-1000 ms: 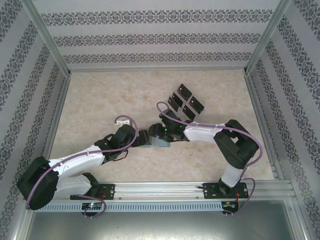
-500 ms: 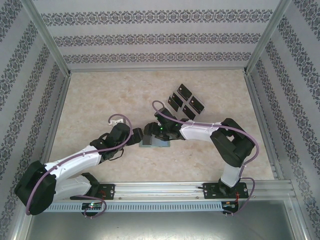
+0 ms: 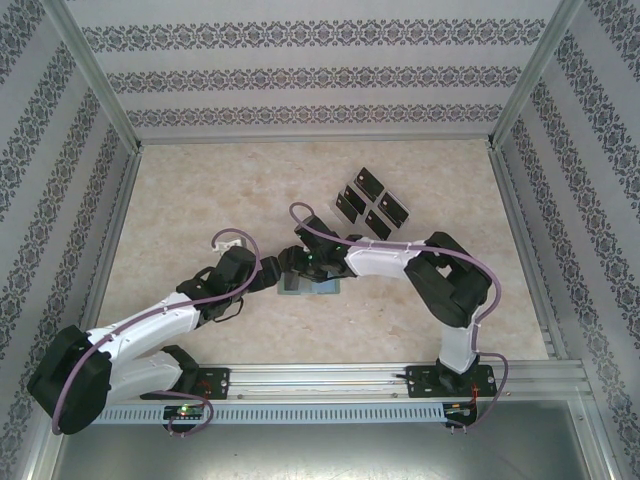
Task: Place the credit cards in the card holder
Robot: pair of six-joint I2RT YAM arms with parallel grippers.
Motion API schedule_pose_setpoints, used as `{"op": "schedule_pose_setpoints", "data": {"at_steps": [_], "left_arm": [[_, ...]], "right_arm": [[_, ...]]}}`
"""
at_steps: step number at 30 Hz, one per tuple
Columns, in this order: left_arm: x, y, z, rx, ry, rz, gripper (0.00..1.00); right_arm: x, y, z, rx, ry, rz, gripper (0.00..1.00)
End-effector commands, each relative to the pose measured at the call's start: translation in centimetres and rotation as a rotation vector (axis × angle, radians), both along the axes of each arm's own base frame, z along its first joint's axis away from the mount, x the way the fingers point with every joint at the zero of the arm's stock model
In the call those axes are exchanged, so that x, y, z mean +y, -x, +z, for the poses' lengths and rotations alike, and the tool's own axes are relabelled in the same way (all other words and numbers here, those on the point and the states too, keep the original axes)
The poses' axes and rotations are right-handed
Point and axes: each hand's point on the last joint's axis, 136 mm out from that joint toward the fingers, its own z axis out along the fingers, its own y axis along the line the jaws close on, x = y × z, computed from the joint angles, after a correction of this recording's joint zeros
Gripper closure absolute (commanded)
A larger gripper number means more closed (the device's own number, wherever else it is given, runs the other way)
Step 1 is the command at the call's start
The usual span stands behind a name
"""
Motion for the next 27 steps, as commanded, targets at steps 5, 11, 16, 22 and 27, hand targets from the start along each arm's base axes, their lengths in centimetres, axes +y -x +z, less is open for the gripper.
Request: {"op": "schedule_pose_setpoints", "data": {"at_steps": [5, 11, 16, 22, 27], "left_arm": [[0.6, 0.3, 0.1, 0.001, 0.001, 0.016, 0.0], [0.9, 0.3, 0.3, -0.009, 0.003, 0.03, 0.0], [0.9, 0.4, 0.2, 0.0, 0.002, 0.031, 0.0], [0.7, 0.3, 0.0, 0.003, 0.004, 0.027, 0.0], [0.5, 0.2, 0.1, 0.002, 0.004, 0.018, 0.0]], "right_arm": [[3.4, -0.5, 3.4, -0.035, -0.058, 0.08, 0.35], [3.1, -1.9, 8.0, -0.119, -0.084, 0.089, 0.35], [-0.6, -1.9, 9.8, -0.189, -0.005, 0.029, 0.35], [-6.7, -0.2, 7.7, -0.188, 0.116, -0.081, 0.35], [-8.7, 1.4, 4.6, -0.124, 0.151, -0.101, 0.36]]}}
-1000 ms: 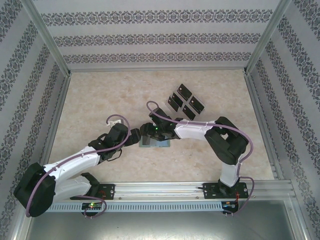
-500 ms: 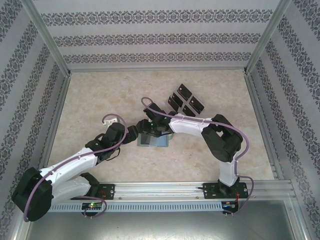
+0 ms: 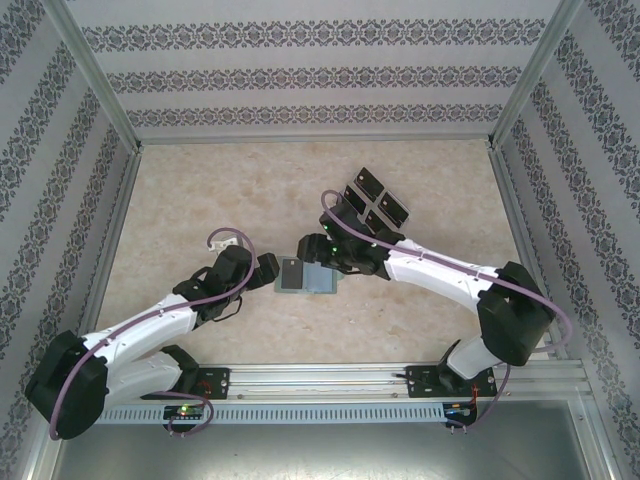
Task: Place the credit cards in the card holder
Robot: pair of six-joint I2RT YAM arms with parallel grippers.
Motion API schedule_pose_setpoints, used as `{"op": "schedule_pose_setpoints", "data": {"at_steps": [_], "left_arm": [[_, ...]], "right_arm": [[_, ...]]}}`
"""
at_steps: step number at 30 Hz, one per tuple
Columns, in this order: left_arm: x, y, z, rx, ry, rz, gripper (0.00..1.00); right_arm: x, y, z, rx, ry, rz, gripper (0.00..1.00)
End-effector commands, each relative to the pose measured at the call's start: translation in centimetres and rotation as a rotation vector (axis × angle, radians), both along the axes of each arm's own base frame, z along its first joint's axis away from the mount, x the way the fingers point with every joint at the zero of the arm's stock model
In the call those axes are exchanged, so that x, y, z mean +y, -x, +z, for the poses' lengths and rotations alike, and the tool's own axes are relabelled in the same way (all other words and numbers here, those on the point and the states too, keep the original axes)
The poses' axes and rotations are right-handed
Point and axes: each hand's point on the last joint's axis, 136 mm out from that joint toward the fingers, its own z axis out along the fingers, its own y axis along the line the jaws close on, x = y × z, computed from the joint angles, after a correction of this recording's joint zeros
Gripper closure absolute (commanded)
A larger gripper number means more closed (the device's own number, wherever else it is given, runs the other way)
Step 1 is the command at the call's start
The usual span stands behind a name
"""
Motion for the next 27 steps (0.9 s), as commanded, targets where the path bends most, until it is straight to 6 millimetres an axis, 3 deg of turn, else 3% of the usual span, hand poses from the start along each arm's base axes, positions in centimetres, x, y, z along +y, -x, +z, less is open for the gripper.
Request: {"op": "schedule_pose_setpoints", "data": {"at_steps": [1, 7, 16, 27], "left_arm": [[0.0, 0.5, -0.7, 0.027, -0.019, -0.021, 0.0], [-0.3, 0.4, -1.0, 0.04, -0.015, -0.027, 0.0], [-0.4, 0.4, -1.1, 0.045, -0.012, -0.031, 0.0], [-0.4, 0.5, -1.0, 0.042, -0.007, -0.03, 0.0]], "right_arm": [[-1.9, 1.0, -3.7, 0.067, 0.072, -0.044, 0.36], [-1.5, 1.7, -5.9, 0.112, 0.046, -0.051, 0.39], [-0.4, 1.6, -7.3, 0.131, 0.049, -0.032, 0.42], [-0.9, 1.4, -9.4, 0.16, 0.095, -0.044, 0.42]]}}
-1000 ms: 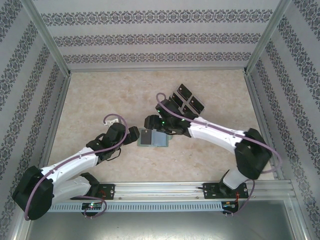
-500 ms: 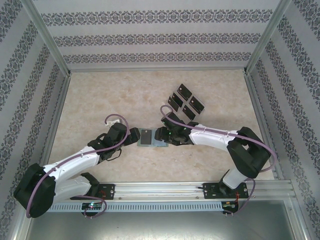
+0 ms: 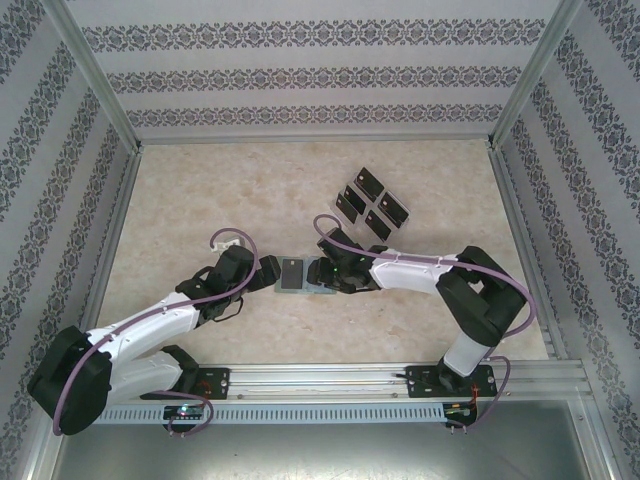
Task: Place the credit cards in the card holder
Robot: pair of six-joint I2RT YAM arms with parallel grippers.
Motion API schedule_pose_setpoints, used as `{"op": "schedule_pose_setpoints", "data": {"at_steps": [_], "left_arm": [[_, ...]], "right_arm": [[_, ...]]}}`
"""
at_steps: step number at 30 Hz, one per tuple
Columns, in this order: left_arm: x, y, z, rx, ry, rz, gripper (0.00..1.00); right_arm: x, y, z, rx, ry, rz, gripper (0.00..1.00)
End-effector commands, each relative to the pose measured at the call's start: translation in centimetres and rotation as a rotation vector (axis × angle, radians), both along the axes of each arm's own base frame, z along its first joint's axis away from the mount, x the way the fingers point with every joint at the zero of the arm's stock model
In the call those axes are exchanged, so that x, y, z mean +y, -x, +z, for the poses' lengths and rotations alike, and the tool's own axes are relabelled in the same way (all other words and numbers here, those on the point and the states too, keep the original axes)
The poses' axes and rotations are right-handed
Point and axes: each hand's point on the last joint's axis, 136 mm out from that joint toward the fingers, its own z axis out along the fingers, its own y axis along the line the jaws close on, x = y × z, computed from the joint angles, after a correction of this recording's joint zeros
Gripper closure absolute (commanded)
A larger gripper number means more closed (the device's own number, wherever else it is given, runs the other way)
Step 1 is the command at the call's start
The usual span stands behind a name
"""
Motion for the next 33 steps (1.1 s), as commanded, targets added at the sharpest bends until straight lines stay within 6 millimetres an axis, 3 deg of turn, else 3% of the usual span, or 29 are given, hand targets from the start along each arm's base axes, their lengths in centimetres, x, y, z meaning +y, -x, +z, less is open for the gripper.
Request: {"op": "schedule_pose_setpoints", "data": {"at_steps": [1, 7, 33], "left_arm": [[0.0, 0.2, -0.1, 0.007, -0.007, -0.011, 0.0], [0.0, 0.2, -0.2, 0.007, -0.007, -0.009, 0.0], [0.6, 0.6, 0.1, -0.015, -0.008, 0.001, 0.0]], "right_arm": [[0.4, -0.2, -0.6, 0.01, 0.003, 0.001, 0.42], [1.1, -0.3, -0.7, 0.015, -0.03, 0.024, 0.42], [4.7, -1.7, 4.8, -0.072, -0.178, 0.064, 0.45]]}}
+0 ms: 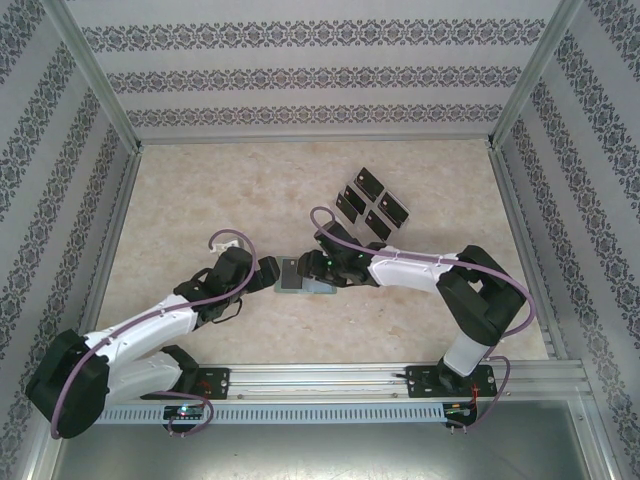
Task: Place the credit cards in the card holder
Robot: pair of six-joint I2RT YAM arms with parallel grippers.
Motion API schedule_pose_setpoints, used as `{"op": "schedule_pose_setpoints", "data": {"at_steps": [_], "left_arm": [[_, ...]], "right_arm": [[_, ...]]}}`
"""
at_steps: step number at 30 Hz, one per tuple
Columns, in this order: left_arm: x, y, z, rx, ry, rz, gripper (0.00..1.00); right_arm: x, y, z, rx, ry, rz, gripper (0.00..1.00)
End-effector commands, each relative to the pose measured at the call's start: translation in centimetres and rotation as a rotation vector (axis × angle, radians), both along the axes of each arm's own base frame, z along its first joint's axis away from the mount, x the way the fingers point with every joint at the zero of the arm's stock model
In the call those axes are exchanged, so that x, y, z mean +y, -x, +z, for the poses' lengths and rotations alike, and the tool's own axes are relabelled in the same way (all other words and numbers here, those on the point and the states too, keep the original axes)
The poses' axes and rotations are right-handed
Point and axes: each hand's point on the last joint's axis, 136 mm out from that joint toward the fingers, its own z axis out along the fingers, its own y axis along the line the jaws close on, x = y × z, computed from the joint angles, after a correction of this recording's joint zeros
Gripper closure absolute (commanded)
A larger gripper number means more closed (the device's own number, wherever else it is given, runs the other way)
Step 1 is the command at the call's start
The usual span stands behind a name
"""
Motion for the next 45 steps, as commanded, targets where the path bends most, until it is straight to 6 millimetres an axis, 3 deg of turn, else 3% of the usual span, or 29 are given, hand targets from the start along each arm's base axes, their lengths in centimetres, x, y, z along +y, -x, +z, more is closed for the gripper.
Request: {"op": "schedule_pose_setpoints", "data": {"at_steps": [1, 8, 13, 17, 20, 27, 35, 41, 45], "left_arm": [[0.5, 0.4, 0.0, -0.007, -0.015, 0.002, 0.0], [0.9, 0.6, 0.4, -0.016, -0.018, 0.011, 0.0], [1.2, 0.7, 0.7, -0.023, -0.018, 0.02, 0.0], [1.3, 0.7, 1.0, -0.027, -0.017, 0.023, 0.0], [1.5, 0.7, 1.3, -0.034, -0.021, 0.029, 0.0], [1.1, 0.4, 1.4, -0.028, -0.032, 0.012, 0.0], [-1.3, -1.0, 1.0, 0.025, -0.075, -0.101, 0.0], [-3.0, -2.4, -1.2, 0.144, -0.157, -0.174, 0.0], [-3.0, -3.0, -3.0, 0.216, -0.23, -0.182, 0.0]], "right_arm": [[1.9, -0.5, 2.0, -0.029, -0.044, 0.027, 0.45], [5.5, -0.9, 1.9, -0.01, -0.074, 0.089, 0.45], [8.5, -0.7, 0.3, 0.03, -0.074, 0.139, 0.45], [9.0, -0.8, -0.1, 0.038, -0.078, 0.148, 0.45], [8.4, -1.2, 1.2, 0.015, -0.09, 0.142, 0.45], [3.5, -3.1, 4.6, -0.064, -0.09, 0.038, 0.43], [-5.3, -4.7, 5.7, -0.115, 0.008, -0.106, 0.42], [-12.0, -6.4, 6.4, -0.171, 0.236, -0.129, 0.42], [-14.4, -8.0, 7.2, -0.2, 0.342, -0.086, 0.44]]}}
